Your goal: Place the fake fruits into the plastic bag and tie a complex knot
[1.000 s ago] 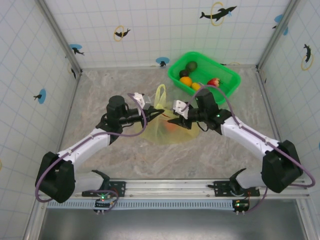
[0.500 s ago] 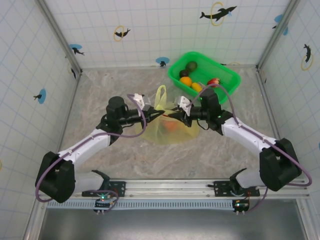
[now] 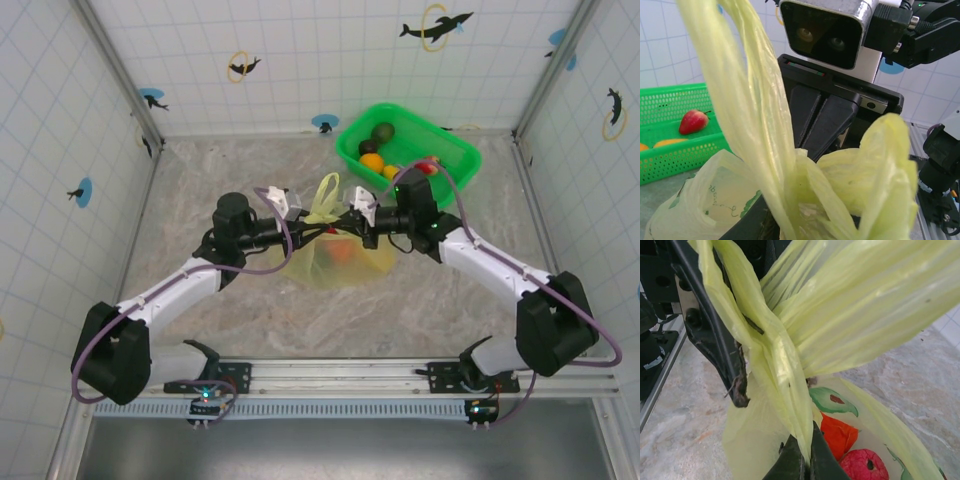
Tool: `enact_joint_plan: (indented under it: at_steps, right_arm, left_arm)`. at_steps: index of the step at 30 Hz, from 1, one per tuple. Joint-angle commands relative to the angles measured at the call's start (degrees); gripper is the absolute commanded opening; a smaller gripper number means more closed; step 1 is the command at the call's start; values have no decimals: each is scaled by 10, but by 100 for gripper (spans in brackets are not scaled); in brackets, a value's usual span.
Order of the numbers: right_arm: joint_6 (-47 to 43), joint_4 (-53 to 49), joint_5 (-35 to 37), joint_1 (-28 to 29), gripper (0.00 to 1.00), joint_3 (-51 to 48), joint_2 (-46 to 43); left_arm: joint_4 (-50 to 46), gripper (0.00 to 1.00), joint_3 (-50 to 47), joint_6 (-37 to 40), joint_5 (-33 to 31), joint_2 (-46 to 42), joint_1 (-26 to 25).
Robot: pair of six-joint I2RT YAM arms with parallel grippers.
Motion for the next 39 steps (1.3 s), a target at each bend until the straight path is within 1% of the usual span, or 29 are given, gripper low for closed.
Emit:
enact_joint_plan:
  at_steps: [1,5,8,9,10,11,19,20,21,22,23,24,25,27,28,29,32,33,36,37,39]
  right_arm:
    - [-18,-37,-7,10,0,31,16]
    - [-24,-51,-3,11,0,35,22]
    - [-26,-57,0,11,0,37,24]
    - [-26,-60,2,11,0,40,24]
    - [-26,-61,6,10,0,41,24]
    - [-25,-61,9,9,0,41,22]
    - [-11,-62,7,-15,0,39,-15]
    - [-3,-61,3,-15,13,37,-23]
    - [28,-39,0,-17,30,28,-35]
    - [75,7,-3,-22,43,13,-51]
    - [121,59,2,-25,49,-1,-64]
    - [182,116,11,-30,53,-11,-77]
    - [230,147,11,-34,55,-14,-86]
    - [303,150,29,-37,55,7,-89]
    - [334,120,42,-39,55,35,-82]
    - [356,90,37,-40,54,61,-72]
    - [365,-14,29,-39,42,136,-34]
    - [365,-34,31,-39,40,152,-25]
    - [373,-86,34,-41,41,185,-5]
    - [382,-110,30,-42,43,208,6]
    - [393,-160,15,-42,43,251,32]
  left_arm:
    - [14,25,1,-2,15,1,-1]
    - [13,25,0,-1,14,-1,-1]
    - [13,19,0,0,17,0,-2]
    - [13,14,0,1,18,0,-1]
    - [13,6,0,1,20,0,-1]
    - [12,0,0,4,21,-1,-1]
    - [14,0,-7,16,12,-8,-1]
    - [18,0,-8,15,9,-9,-2]
    - [23,0,-11,13,5,-10,-2]
    - [27,0,-15,15,-1,-11,-1]
    - [28,0,-15,17,-5,-12,-2]
    - [29,0,-18,20,-8,-13,-2]
    - [31,0,-20,22,-11,-13,-2]
    - [34,0,-22,26,-16,-14,-2]
    - [34,0,-22,28,-18,-14,-3]
    - [34,0,-23,29,-18,-14,-2]
    - [33,0,-26,35,-22,-16,-4]
    - [34,0,-27,37,-23,-15,-4]
    - [32,0,-29,41,-26,-17,-6]
    - [32,0,-30,42,-26,-16,-6]
    - [31,0,-29,42,-26,-15,-5]
